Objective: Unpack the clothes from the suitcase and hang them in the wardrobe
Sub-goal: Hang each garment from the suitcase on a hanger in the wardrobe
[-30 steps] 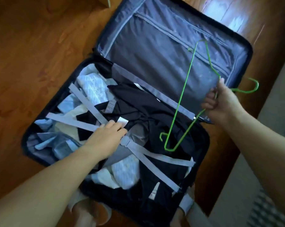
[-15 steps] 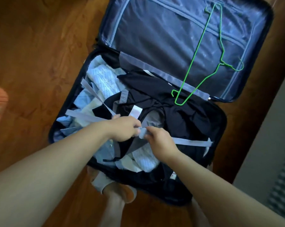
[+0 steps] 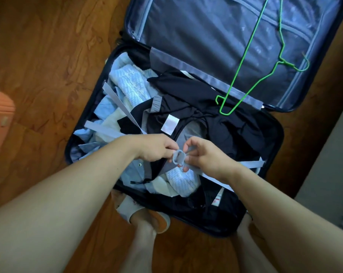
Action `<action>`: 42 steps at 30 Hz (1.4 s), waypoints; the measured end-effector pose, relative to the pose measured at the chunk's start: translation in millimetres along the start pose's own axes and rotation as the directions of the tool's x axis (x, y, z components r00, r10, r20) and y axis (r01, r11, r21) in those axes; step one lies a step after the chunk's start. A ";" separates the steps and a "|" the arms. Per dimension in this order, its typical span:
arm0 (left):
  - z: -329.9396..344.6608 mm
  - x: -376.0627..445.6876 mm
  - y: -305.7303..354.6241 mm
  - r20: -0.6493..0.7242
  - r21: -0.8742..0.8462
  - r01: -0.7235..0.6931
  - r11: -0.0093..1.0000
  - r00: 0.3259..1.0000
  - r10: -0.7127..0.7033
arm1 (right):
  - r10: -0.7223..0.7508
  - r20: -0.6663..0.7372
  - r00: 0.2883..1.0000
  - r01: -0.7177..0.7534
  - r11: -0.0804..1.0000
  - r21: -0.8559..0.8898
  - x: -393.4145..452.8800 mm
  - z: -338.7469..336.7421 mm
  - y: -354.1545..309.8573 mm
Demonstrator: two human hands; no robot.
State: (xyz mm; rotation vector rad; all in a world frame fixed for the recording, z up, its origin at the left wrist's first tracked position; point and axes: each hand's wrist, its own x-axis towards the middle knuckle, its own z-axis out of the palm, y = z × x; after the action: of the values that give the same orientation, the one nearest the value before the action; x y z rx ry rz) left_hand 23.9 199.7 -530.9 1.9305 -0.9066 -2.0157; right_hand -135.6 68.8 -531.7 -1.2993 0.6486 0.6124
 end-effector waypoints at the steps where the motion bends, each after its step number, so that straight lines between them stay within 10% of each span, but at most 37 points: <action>1: -1.7 0.6 0.1 -0.020 0.022 0.021 1.000 1.000 -0.020 | -0.006 -0.024 1.000 0.006 1.000 0.013 1.3 1.2 0.0; 7: -7.1 -15.5 -28.3 -0.374 0.261 0.393 0.882 0.883 -0.283 | 0.164 -0.064 0.984 -0.174 0.966 -0.191 -32.0 -30.0 21.0; 10: 0.5 -47.3 -62.3 -0.767 0.302 0.619 0.725 0.610 -0.201 | 0.451 0.007 0.893 -0.298 0.603 -0.740 -60.4 -54.0 52.6; 12: 14.7 -61.6 -75.4 -0.847 0.314 0.725 0.613 0.505 -0.164 | 0.369 -0.176 0.913 -0.320 0.376 -0.870 -74.4 -68.4 68.7; 15: 34.1 -58.2 -64.7 -0.790 0.241 0.618 0.748 0.572 -0.219 | 0.251 -0.523 0.815 -0.566 0.540 -0.623 -75.6 -88.2 63.6; 18: 47.4 -29.5 -31.8 -0.694 0.029 0.460 0.888 0.648 -0.313 | 0.130 -0.619 0.774 -0.506 0.715 -0.483 -53.9 -105.7 40.0; 22: 55.1 4.9 2.1 -0.838 -0.029 0.285 0.958 0.516 -0.179 | 0.042 -0.778 0.627 -0.398 0.876 -0.273 3.2 -130.3 -4.5; 25: 56.2 25.5 17.1 -0.857 0.014 0.162 0.987 0.511 -0.072 | 0.253 -0.797 0.548 -0.241 0.961 0.138 54.1 -149.9 -21.5; 28: 66.2 41.7 22.3 -0.801 0.087 0.224 0.971 0.596 -0.065 | 0.459 -0.615 0.641 -0.020 0.811 0.585 77.1 -153.3 -25.5; 32: 74.1 48.6 23.0 -0.758 -0.028 0.458 0.888 0.569 -0.317 | 0.505 -0.665 0.551 0.127 0.737 0.664 51.1 -153.8 -32.3; 35: 72.9 47.4 21.7 -0.758 0.044 0.574 0.818 0.552 -0.347 | 0.424 -0.617 0.663 0.147 0.735 0.662 -7.4 -148.3 -27.0; 42: 62.1 -4.4 69.7 -0.794 -0.114 0.301 0.947 0.545 -0.269 | 0.316 -0.569 0.759 0.273 0.639 0.719 -145.1 -132.9 -26.0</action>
State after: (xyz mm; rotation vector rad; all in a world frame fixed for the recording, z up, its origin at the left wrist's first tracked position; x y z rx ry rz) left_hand -53.3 164.7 -491.4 2.7480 -0.3822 -0.9376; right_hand -226.9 -73.3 -427.5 -0.6184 1.3481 -0.1917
